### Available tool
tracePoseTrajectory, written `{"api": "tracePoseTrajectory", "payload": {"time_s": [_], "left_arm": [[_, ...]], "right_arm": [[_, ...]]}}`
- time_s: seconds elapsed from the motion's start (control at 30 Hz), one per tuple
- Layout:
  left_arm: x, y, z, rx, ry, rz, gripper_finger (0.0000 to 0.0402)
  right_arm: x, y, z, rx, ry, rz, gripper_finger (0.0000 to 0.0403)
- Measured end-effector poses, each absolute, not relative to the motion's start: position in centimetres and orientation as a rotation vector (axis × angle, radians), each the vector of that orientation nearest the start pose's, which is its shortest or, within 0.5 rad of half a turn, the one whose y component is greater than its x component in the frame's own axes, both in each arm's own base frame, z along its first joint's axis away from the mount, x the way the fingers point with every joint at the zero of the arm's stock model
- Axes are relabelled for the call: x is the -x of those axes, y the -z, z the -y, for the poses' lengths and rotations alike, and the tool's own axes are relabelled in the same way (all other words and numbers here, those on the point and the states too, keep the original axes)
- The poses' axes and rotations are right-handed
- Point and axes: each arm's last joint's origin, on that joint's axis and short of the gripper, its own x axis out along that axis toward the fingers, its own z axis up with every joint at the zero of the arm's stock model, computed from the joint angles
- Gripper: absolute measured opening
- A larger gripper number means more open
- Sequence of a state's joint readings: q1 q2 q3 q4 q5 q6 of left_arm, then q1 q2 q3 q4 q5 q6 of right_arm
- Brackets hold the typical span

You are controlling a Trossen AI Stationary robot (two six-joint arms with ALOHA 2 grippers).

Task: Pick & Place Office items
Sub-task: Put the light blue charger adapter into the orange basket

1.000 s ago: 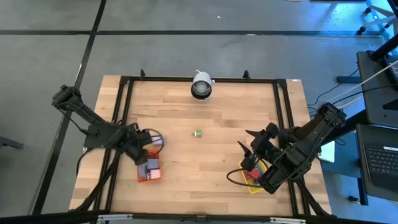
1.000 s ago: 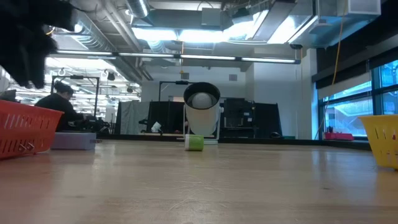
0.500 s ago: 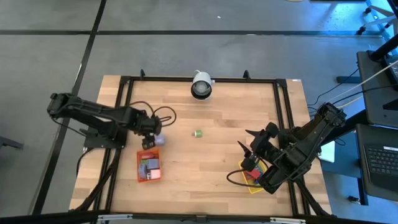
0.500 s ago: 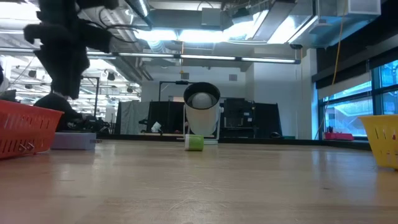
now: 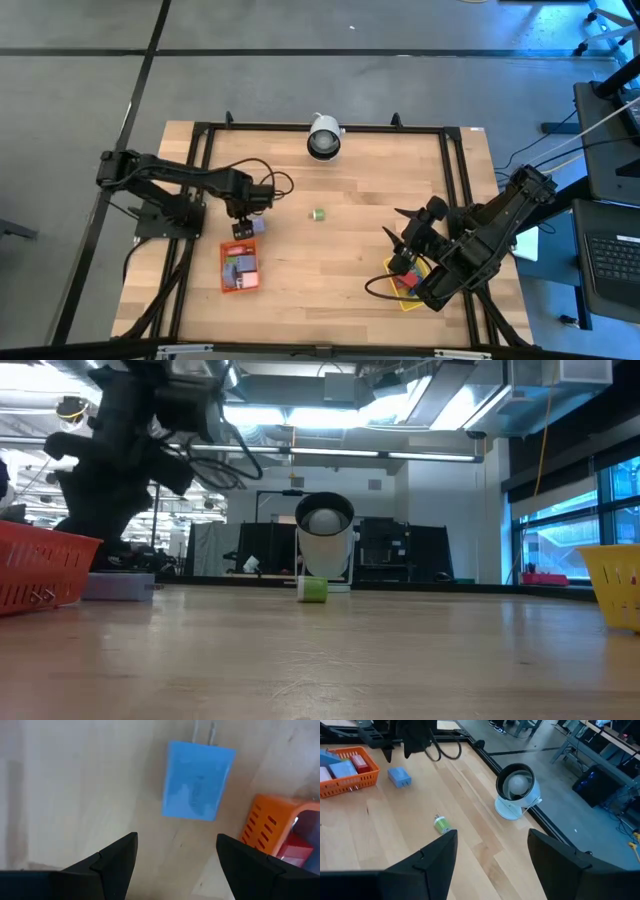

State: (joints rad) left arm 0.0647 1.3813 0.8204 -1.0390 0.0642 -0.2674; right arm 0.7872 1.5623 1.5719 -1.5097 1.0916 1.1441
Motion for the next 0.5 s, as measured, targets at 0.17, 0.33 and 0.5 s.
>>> {"api": "tracePoseTrajectory", "payload": {"time_s": [0.17,0.33,0.5], "left_arm": [[-21.3,-17.8,-1.1,0.314,-0.167,-1.605,0.0268],[-22.0,-17.6,-1.3,0.308,-0.149,-1.555,0.0268],[-22.1,-17.5,-1.4,0.306,-0.147,-1.547,0.0268]], "right_arm": [[-20.7,-34.9,-17.2,0.148,0.642,-0.575,0.0242],[-20.7,-34.9,-17.2,0.152,0.641,-0.577,0.0242],[-20.7,-34.9,-17.2,0.155,0.64,-0.578,0.0242]]}}
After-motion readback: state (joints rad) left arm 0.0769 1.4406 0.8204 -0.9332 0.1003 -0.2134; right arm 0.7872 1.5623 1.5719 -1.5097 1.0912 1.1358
